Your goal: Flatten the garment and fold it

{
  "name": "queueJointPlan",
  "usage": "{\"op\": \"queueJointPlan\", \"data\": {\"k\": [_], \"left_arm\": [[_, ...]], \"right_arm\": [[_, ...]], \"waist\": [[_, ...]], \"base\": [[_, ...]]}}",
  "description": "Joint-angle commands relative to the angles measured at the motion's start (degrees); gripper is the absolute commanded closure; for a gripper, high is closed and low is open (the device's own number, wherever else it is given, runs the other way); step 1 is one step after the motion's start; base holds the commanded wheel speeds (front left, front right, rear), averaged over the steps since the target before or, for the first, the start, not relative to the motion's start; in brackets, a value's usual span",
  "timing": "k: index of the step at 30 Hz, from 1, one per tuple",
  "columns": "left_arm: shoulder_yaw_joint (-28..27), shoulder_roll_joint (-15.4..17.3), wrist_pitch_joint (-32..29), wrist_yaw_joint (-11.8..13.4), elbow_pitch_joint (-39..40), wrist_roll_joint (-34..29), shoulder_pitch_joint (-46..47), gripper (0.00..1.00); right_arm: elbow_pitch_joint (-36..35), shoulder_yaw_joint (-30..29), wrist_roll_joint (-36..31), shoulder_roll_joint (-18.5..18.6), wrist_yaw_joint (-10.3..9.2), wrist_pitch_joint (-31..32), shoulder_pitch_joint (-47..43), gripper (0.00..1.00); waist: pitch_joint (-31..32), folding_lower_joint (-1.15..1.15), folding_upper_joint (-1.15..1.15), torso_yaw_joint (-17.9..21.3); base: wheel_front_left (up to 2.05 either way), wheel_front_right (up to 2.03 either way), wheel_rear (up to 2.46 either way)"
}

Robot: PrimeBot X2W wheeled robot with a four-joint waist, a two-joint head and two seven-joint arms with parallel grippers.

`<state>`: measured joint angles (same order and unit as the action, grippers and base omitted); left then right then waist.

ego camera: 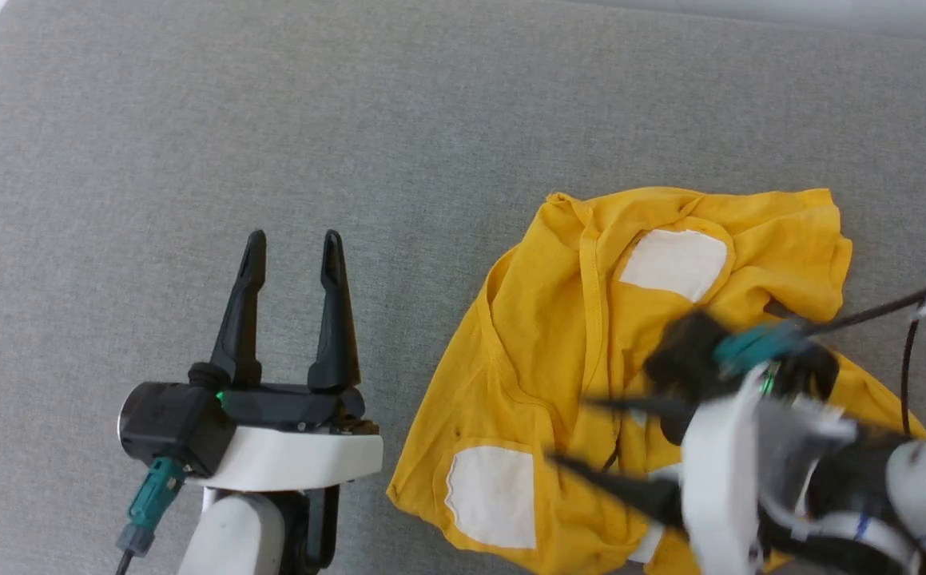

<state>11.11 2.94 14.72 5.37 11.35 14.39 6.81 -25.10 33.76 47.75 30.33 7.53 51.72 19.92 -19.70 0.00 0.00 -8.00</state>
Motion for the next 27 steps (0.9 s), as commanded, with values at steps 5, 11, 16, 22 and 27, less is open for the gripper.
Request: {"op": "queueJointPlan", "data": {"k": [5,11,16,22,27], "left_arm": [[0.35,-0.06,0.28,0.35,-0.35,0.27,-0.54,0.0],[0.39,-0.06,0.28,0.32,-0.2,0.23,-0.65,0.0],[1.28,-0.06,0.28,0.2,-0.42,0.54,-0.22,0.0],[1.15,-0.06,0.28,0.59,-0.31,0.72,-0.49,0.0],[1.41,-0.06,0.28,0.6,-0.48,0.97,-0.19,0.0]], "right_arm": [[0.18,-11.69,-4.82,-7.26,-0.04,-10.16,1.91,0.0],[5.09,-28.28,-21.18,-10.05,-0.04,-12.21,1.43,0.0],[8.27,-33.28,-29.07,-8.11,-0.04,-5.64,-3.9,0.0],[2.33,-37.51,-21.73,-8.29,-0.04,8.6,-12.8,0.0],[1.22,-37.39,-22.47,-8.08,-0.04,9.95,-16.28,0.0]], "waist": [[0.28,0.0,0.0,0.06],[0.04,0.0,0.0,0.19],[-0.82,0.0,0.0,-0.61],[-1.71,0.0,0.0,-1.26],[-2.15,0.0,0.0,-1.46]], "base": [[0.0,0.0,0.0],[0.0,0.0,0.0],[0.0,0.0,0.0],[0.0,0.0,0.0],[0.0,0.0,0.0]]}}
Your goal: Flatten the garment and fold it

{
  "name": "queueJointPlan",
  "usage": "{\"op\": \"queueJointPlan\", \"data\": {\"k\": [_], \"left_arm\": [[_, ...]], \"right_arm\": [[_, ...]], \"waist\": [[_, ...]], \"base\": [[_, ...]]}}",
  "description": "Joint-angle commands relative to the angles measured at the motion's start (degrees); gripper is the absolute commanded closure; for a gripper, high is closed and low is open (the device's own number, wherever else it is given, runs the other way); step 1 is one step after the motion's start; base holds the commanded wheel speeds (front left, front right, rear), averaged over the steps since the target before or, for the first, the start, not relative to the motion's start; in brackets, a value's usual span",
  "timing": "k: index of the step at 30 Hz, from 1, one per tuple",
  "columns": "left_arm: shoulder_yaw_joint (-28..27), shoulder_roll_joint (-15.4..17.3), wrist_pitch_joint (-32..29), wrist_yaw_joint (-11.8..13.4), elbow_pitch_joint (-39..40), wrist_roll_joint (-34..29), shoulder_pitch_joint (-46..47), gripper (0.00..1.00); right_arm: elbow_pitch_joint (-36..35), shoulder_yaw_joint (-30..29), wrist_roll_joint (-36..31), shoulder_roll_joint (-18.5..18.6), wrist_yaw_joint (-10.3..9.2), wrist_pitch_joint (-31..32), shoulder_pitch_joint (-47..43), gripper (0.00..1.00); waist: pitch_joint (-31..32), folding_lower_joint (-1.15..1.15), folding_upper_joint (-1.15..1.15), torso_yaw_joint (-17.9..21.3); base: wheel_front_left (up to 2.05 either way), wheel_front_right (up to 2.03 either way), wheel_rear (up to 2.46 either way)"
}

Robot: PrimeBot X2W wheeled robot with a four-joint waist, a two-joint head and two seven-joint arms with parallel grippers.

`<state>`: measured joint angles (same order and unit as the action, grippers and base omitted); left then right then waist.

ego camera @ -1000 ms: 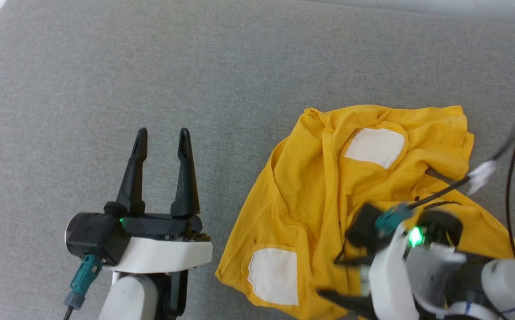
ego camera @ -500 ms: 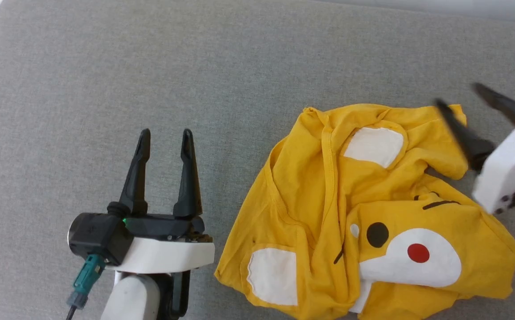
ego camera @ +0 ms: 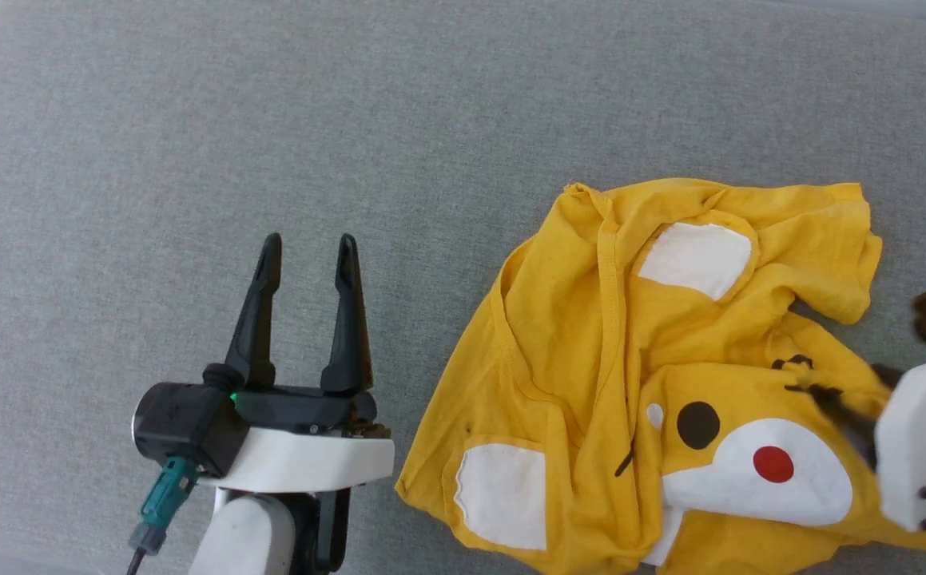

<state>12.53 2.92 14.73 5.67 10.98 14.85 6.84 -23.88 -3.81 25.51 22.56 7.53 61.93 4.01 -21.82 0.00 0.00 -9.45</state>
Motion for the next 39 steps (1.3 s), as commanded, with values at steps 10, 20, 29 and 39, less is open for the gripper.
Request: {"op": "queueJointPlan", "data": {"k": [10,20,29,39], "left_arm": [[0.06,-0.04,0.27,-0.56,-1.11,-0.37,0.53,0.0],[-0.09,-0.04,0.27,-0.91,-1.94,-0.5,-0.48,0.0],[-0.15,-0.04,0.27,-1.68,-2.55,-0.96,-0.42,0.0],[0.12,-0.04,0.27,-3.51,-1.37,-3.69,-1.41,0.0]], "right_arm": [[7.45,3.52,-1.48,-1.13,-0.04,-10.11,3.12,1.0],[7.05,-4.36,1.21,0.25,-0.04,-3.21,-12.55,1.0],[3.32,-10.03,0.62,-8.3,-0.04,-15.11,-15.44,0.0],[-6.36,-14.84,-3.28,-18.41,-0.04,-44.98,-6.3,0.0]], "waist": [[0.88,0.0,0.0,2.5],[3.24,0.0,0.0,5.82],[3.05,0.0,0.0,7.76],[3.77,0.0,0.0,8.32]], "base": [[0.0,0.0,0.0],[0.0,0.0,0.0],[0.0,0.0,0.0],[0.0,0.0,0.0]]}}
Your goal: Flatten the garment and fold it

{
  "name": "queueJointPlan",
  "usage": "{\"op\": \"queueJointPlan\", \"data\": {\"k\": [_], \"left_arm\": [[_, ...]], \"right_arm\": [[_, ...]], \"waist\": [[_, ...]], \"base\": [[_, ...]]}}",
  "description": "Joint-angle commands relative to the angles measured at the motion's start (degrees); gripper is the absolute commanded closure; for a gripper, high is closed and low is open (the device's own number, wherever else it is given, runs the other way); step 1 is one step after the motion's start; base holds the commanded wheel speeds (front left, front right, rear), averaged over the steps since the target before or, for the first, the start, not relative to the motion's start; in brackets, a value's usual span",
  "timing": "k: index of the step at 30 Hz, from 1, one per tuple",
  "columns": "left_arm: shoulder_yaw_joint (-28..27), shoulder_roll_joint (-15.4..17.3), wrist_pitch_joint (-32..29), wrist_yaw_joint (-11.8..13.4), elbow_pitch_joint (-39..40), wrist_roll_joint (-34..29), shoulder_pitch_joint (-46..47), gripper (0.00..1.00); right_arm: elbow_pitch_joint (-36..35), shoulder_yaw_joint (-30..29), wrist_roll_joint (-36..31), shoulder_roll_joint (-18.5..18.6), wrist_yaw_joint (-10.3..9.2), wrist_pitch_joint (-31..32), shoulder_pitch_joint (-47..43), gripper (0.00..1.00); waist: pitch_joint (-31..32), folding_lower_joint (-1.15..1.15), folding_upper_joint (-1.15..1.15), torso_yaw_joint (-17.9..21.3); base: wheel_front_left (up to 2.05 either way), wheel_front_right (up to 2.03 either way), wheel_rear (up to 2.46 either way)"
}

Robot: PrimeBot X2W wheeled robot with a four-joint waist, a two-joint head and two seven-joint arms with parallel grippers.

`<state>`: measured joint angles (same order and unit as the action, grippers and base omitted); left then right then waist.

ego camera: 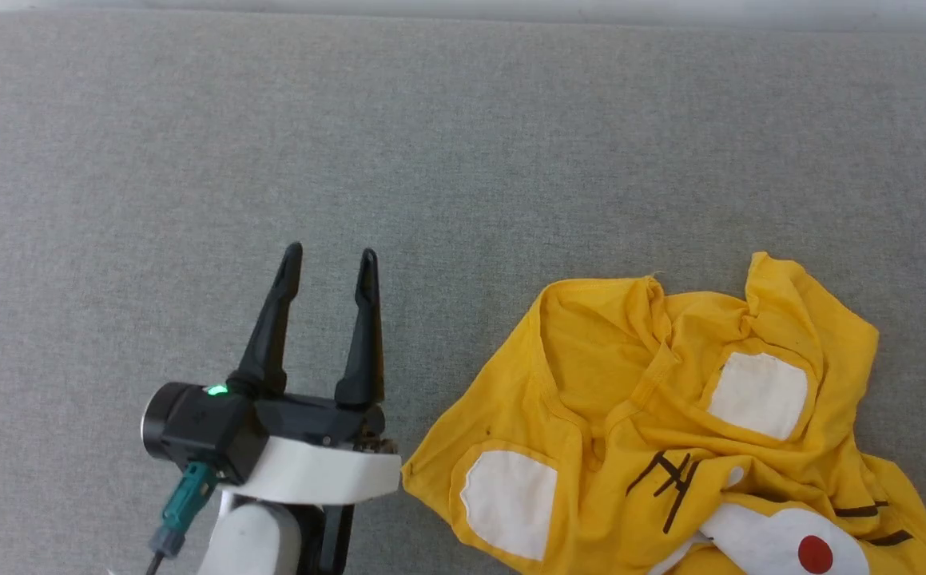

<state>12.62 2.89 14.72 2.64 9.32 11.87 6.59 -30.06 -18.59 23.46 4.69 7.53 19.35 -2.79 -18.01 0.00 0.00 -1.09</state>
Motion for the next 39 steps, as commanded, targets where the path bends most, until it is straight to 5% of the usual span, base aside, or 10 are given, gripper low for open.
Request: {"op": "queueJointPlan", "data": {"k": [1,6,10,15,18,32,33,34,35,39], "left_arm": [[0.24,-0.01,0.28,-0.77,0.44,-0.99,-1.5,0.0],[1.37,0.05,0.28,-0.97,0.47,-2.9,-3.39,0.0],[2.44,1.47,-0.24,-0.52,-0.71,-5.89,-4.62,0.0],[5.37,3.48,-7.56,-3.35,-0.09,-6.82,-3.29,0.0],[9.12,5.86,-18.84,-7.57,0.54,-5.79,-0.18,0.0],[22.01,14.08,-45.3,-10.1,-4.71,3.95,10.04,0.0],[22.5,14.87,-45.89,-10.1,-5.23,3.75,10.77,0.12],[22.73,15.4,-45.81,-10.11,-5.65,3.54,11.54,0.78],[22.67,15.74,-45.2,-10.11,-6.01,3.21,12.29,1.0],[20.47,15.23,-40.88,-8.94,-5.6,3.01,15.43,1.0]], "right_arm": [[0.24,0.35,-2.5,-0.94,-0.04,-6.13,0.47,0.0],[5.28,3.35,-7.51,-1.68,-0.04,-17.96,-1.65,0.0],[12.22,6.05,-5.45,-1.78,-0.04,-24.83,-3.32,0.0],[13.74,6.06,-6.78,-1.79,-0.04,-25.93,-2.58,0.0],[13.77,5.65,-7.1,-1.8,-0.04,-25.67,-1.51,0.0],[15.22,7.29,-6.36,-1.8,-0.04,-24.74,0.97,0.0],[15.33,7.42,-6.3,-1.8,-0.04,-24.81,1.14,0.0],[15.47,7.52,-6.2,-1.8,-0.04,-24.88,1.28,0.0],[15.61,7.61,-6.11,-1.8,-0.04,-24.97,1.41,0.0],[15.98,7.59,-5.71,-1.8,-0.04,-25.39,1.63,0.0]], "waist": [[-0.03,0.0,0.0,-0.05],[0.14,0.0,0.0,-0.26],[0.18,0.0,0.0,-0.36],[-0.14,0.0,0.0,-0.78],[-1.01,0.0,0.0,-1.39],[-4.9,0.0,0.0,-0.24],[-5.16,0.0,0.0,-0.01],[-5.36,0.0,0.0,0.19],[-5.52,0.0,0.0,0.39],[-6.22,0.0,0.0,0.96]], "base": [[0.0,0.0,0.0],[0.0,0.0,0.0],[0.0,0.0,0.0],[0.0,0.0,0.0],[0.0,0.0,0.0],[0.0,0.0,0.0],[0.0,0.0,0.0],[0.0,0.0,0.0],[0.0,0.0,0.0],[0.0,0.0,0.0]]}}
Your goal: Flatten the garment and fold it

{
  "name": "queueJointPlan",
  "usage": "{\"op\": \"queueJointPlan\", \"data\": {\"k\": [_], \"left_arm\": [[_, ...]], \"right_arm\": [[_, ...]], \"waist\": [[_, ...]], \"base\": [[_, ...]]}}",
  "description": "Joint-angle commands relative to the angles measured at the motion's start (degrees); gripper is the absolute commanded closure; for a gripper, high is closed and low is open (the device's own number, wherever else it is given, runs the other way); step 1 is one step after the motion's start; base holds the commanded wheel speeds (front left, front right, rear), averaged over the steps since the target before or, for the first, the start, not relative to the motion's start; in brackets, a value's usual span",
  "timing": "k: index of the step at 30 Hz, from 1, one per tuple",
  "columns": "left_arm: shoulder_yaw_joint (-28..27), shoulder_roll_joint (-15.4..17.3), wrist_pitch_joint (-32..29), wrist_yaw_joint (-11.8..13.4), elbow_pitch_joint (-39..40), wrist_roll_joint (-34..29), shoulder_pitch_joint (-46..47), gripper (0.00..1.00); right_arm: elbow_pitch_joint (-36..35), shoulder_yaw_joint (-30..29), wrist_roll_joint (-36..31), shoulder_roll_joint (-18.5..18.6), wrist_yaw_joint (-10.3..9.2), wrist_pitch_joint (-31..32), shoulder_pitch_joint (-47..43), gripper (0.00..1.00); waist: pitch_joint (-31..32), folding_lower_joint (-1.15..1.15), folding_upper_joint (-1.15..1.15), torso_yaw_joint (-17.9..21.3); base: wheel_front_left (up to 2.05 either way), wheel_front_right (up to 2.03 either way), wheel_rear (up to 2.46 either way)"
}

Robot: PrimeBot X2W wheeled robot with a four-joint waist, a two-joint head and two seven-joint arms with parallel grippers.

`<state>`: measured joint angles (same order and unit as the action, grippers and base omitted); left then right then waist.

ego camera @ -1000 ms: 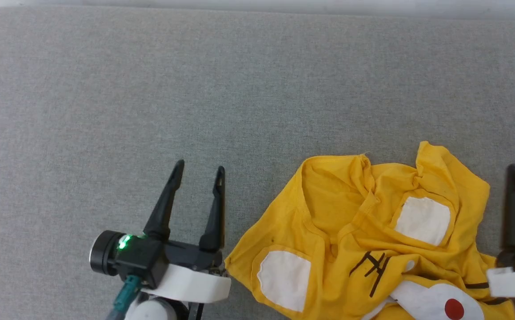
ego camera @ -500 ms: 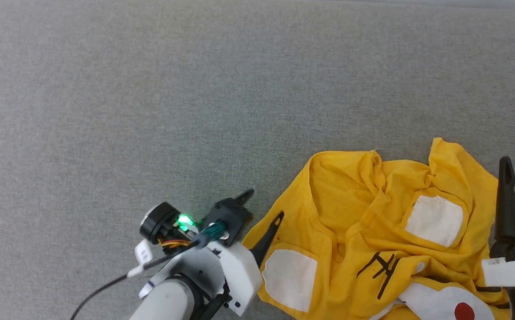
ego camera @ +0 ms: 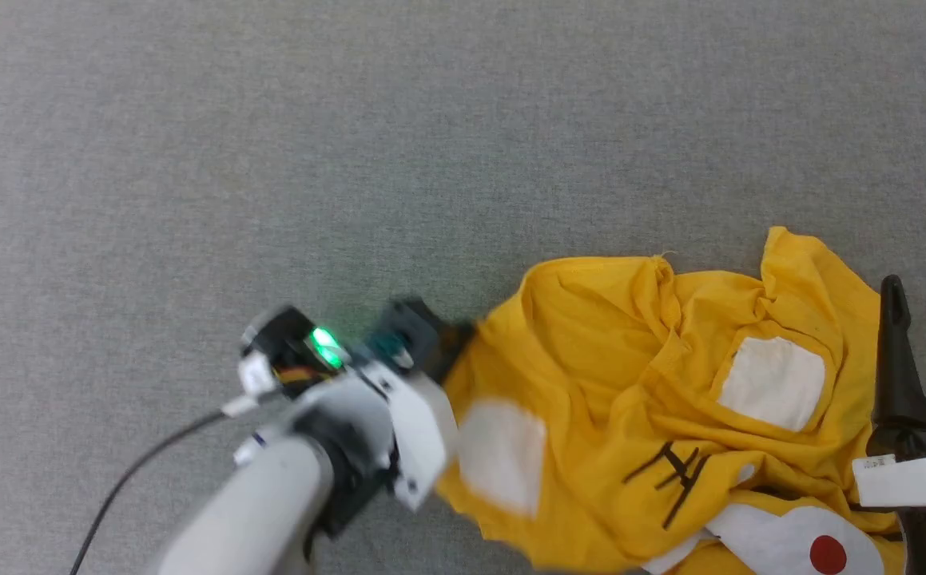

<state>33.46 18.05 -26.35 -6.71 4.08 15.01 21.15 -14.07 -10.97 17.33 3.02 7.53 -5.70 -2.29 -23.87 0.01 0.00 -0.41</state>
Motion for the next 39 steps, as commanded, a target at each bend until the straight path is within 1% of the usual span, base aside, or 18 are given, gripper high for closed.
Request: {"op": "queueJointPlan", "data": {"k": [1,2,3,6,8,9,11,13,16,17,18,19,23,27,31,32,35,39], "left_arm": [[-1.77,-0.57,1.37,1.11,0.26,0.61,1.8,1.0],[-3.28,-0.91,2.39,1.77,1.01,1.09,3.08,1.0],[-4.64,-0.58,2.84,2.18,1.61,1.02,4.71,1.0],[-8.87,2.32,2.67,3.05,3.35,-0.65,10.89,1.0],[-11.81,2.98,1.8,3.53,3.45,0.47,14.58,1.0],[-13.06,3.84,1.03,3.59,3.07,0.53,16.55,1.0],[-15.94,4.43,0.34,4.12,1.37,1.85,20.2,1.0],[-17.58,5.56,0.49,4.04,-1.69,1.93,23.34,1.0],[-18.72,6.15,2.76,4.46,-7.04,1.11,26.3,1.0],[-18.85,5.91,3.94,4.66,-8.76,0.96,26.86,1.0],[-19.2,5.25,5.43,5.28,-10.43,1.01,27.22,0.62],[-19.21,4.75,6.83,5.71,-11.96,0.78,27.4,0.0],[-19.47,1.92,12.37,6.27,-15.85,1.99,27.38,0.0],[-20.98,0.2,19.46,7.07,-15.03,3.0,27.22,0.0],[-21.98,-1.25,27.12,8.37,-9.47,3.23,23.13,0.0],[-22.07,-1.81,28.84,8.58,-7.6,3.56,21.24,0.0],[-21.68,-2.35,33.25,10.31,-1.92,2.32,13.91,0.0],[-22.04,-3.9,37.9,14.87,5.23,0.82,1.28,0.0]], "right_arm": [[-0.02,-0.15,0.47,-0.13,-0.04,-0.46,1.19,0.0],[-0.01,-0.29,0.5,-0.13,-0.04,-0.57,1.24,0.0],[0.0,-0.38,0.51,-0.13,-0.04,-0.63,1.32,0.0],[-0.25,-0.15,0.54,-0.14,-0.04,-0.62,1.84,0.0],[-0.34,-0.06,0.44,-0.14,-0.04,-0.5,2.31,0.0],[-0.44,0.03,0.32,-0.14,-0.04,-0.38,2.6,0.0],[-0.51,0.28,0.23,-0.14,-0.04,-0.26,3.37,0.0],[-0.27,0.71,0.09,-0.14,-0.04,-0.32,4.28,0.0],[0.48,1.56,0.09,-0.14,-0.04,-0.62,5.41,0.0],[0.77,1.79,0.08,-0.14,-0.04,-0.75,5.7,0.0],[1.1,2.04,0.11,-0.14,-0.04,-0.82,5.93,0.0],[1.44,2.35,0.13,-0.14,-0.04,-0.81,6.12,0.0],[2.43,2.83,-0.05,-0.14,-0.04,-0.84,6.66,0.0],[2.94,2.51,-0.81,-0.14,-0.04,-0.61,6.39,0.0],[3.23,2.34,-1.11,-0.14,-0.04,-0.16,5.41,0.0],[3.32,2.3,-1.11,-0.14,-0.04,0.01,5.04,0.0],[3.55,2.44,-1.07,-0.14,-0.04,0.63,3.74,0.0],[3.82,3.09,-0.59,-0.14,-0.04,1.37,1.97,0.0]], "waist": [[-0.64,-0.01,0.0,0.37],[-0.93,-0.01,0.0,0.43],[-1.25,-0.01,0.0,0.52],[-2.98,-0.01,0.0,1.1],[-4.05,-0.01,0.0,1.41],[-4.8,-0.01,0.0,1.67],[-6.26,-0.01,0.0,2.23],[-7.33,-0.01,0.0,2.85],[-8.32,-0.01,0.0,3.62],[-8.54,-0.01,0.0,3.79],[-8.67,-0.01,0.0,3.9],[-8.74,-0.01,0.0,4.0],[-8.51,-0.01,0.0,3.83],[-6.48,-0.01,0.0,2.88],[-3.2,-0.01,0.0,1.63],[-2.3,-0.01,0.0,1.25],[0.31,-0.01,0.0,0.19],[2.92,-0.01,0.0,-0.59]], "base": [[0.0,0.0,0.0],[0.0,0.0,0.0],[0.0,0.0,0.0],[0.0,0.0,0.0],[0.0,0.0,0.0],[0.0,0.0,0.0],[0.0,0.0,0.0],[0.0,0.0,0.0],[0.0,0.0,0.0],[0.0,0.0,0.0],[0.0,0.0,0.0],[0.0,0.0,0.0],[0.0,0.0,0.0],[0.0,0.0,0.0],[0.0,0.0,0.0],[0.0,0.0,0.0],[0.0,0.0,0.0],[0.0,0.0,0.0]]}}
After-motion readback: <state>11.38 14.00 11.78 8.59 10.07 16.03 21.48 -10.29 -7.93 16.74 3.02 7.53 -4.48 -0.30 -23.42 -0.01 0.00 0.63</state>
